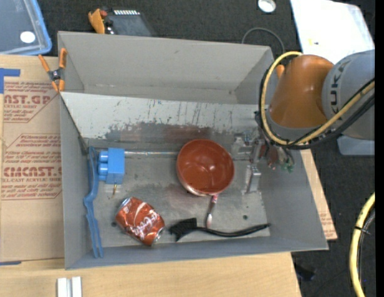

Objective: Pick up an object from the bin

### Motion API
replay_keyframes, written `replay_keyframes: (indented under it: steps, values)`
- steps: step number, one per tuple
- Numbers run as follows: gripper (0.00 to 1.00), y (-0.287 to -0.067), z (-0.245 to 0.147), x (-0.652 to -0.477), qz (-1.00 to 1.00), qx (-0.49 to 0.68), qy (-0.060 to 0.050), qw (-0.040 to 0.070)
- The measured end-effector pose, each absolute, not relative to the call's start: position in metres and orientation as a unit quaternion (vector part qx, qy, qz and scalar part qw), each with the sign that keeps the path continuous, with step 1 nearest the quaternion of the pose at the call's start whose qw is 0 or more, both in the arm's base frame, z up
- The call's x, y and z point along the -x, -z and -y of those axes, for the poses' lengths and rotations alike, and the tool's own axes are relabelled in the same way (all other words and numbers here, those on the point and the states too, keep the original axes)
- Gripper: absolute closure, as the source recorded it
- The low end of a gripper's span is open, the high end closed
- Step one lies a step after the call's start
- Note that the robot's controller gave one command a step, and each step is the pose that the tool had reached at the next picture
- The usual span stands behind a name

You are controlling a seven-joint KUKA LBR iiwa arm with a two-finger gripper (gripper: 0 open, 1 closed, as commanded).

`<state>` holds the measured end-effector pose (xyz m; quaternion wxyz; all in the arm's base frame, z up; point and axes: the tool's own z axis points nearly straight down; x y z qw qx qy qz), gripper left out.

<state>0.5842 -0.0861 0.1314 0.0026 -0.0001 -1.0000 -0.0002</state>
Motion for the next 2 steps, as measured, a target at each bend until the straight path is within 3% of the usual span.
replay_keyframes:
  steps: [1,2]
  values:
    - [0.00,-0.136,0.086,-0.586,1.000,-0.001,0.000,-0.001]
    - [0.00,-0.080,0.056,-0.589,0.993,-0.119,-0.001,-0.005]
